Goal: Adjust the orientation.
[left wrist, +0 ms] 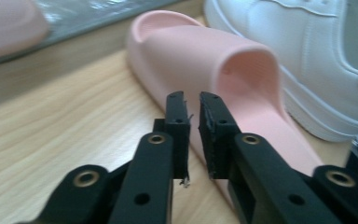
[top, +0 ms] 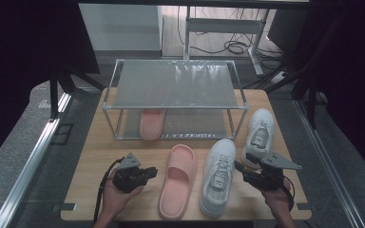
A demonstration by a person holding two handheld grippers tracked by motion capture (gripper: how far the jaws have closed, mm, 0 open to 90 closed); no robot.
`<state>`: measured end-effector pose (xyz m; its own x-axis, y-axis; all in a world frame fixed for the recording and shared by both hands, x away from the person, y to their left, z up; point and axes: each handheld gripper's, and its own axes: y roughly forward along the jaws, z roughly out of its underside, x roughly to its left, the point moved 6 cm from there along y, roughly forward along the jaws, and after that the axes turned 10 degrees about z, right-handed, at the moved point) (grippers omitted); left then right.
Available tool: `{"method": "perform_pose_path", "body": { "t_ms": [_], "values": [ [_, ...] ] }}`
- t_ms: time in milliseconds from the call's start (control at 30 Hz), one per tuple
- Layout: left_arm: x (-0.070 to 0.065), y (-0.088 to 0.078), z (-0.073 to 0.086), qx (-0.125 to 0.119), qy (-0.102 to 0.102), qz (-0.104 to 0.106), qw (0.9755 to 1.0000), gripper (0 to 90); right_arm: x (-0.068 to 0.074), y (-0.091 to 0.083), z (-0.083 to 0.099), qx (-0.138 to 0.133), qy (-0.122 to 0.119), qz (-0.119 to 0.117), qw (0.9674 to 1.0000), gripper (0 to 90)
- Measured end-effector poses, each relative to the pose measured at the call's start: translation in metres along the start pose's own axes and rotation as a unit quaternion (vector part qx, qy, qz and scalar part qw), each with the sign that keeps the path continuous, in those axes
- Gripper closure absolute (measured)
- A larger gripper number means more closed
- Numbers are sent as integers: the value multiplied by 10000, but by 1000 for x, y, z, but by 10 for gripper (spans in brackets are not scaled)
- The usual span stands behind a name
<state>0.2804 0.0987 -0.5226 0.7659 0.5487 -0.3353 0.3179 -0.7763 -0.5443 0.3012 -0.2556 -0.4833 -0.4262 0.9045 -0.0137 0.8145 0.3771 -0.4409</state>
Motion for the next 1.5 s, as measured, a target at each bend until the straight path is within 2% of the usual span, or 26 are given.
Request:
{"method": "perform_pose_path", "body": {
  "t_ms": [67,267,367,600,800,967,1333,1500],
  "values": [
    [-4,4,1,44,17,64,10000,880,0,0,0,-4,3,0,10000,418],
    [-18,13,1,164,126,275,9994,897,1,0,0,-7,-4,-3,10000,418],
    [-27,18,0,188,157,486,9985,899,0,0,0,-7,4,5,10000,418],
    [-37,31,4,425,275,598,9969,900,3,1,0,2,-24,-28,10000,418],
    [-33,37,9,601,246,522,9965,899,2,1,1,16,-13,-15,10000,418],
    [-26,37,11,616,181,409,9971,899,3,1,1,18,-22,-27,10000,418],
    [-18,43,10,585,183,200,9979,898,3,3,2,30,-41,-20,10000,418],
    [-15,44,9,571,155,209,9980,899,4,3,3,51,-47,-31,10000,417]
  ]
}}
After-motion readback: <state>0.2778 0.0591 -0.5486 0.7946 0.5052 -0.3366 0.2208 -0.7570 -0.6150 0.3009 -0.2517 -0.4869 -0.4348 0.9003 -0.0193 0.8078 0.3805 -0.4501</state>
